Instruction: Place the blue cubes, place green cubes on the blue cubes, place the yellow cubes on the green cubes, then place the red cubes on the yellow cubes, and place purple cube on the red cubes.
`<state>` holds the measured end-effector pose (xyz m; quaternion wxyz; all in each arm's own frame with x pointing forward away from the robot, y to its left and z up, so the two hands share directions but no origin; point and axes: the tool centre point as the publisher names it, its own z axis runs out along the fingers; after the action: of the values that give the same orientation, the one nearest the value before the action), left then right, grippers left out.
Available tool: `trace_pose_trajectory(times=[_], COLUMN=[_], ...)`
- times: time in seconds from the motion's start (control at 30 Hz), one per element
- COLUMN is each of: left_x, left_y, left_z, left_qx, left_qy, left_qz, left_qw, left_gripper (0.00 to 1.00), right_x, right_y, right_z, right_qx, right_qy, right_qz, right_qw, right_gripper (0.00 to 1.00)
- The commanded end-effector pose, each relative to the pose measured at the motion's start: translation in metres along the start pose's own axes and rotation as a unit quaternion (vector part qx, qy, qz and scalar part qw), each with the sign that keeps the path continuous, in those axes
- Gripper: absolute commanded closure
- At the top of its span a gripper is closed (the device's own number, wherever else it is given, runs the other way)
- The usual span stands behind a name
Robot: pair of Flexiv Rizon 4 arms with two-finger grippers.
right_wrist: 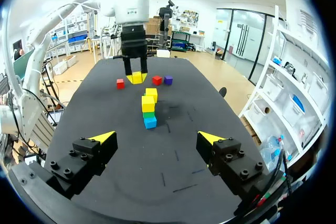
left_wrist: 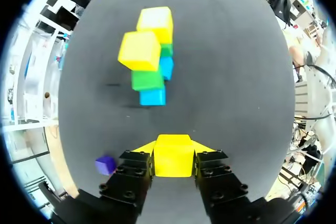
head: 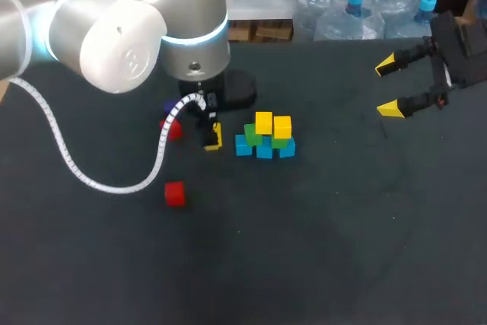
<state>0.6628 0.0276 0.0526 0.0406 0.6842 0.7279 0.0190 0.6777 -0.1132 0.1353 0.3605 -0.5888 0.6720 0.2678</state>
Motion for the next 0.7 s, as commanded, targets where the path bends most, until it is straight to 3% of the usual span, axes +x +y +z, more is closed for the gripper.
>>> trace_pose_trajectory(times=[0.03,0.33,0.5,0.7], left_x=[-0.007,-0.018,-0.027,-0.037], left_y=[0.006,0.018,0.023,0.026], left_z=[-0.008,-0.010,-0.011,-0.017], left_qx=[-0.006,0.001,0.014,-0.009], left_qy=[-0.006,-0.016,-0.002,-0.021], left_qz=[0.001,0.009,0.012,0.016], left_qw=[1.000,1.000,1.000,1.000], left_gripper=[1.00,1.00,1.00,1.00], right_x=[0.000,0.000,0.000,0.000], right_y=[-0.001,-0.001,-0.001,-0.001], right_z=[0.001,0.001,0.001,0.001], right_qx=[0.000,0.000,0.000,0.000], right_qy=[-0.001,-0.001,-0.001,-0.001], right_qz=[0.000,0.000,0.000,0.000], right_qw=[1.000,1.000,1.000,1.000], right_gripper=[0.00,0.00,0.00,0.00])
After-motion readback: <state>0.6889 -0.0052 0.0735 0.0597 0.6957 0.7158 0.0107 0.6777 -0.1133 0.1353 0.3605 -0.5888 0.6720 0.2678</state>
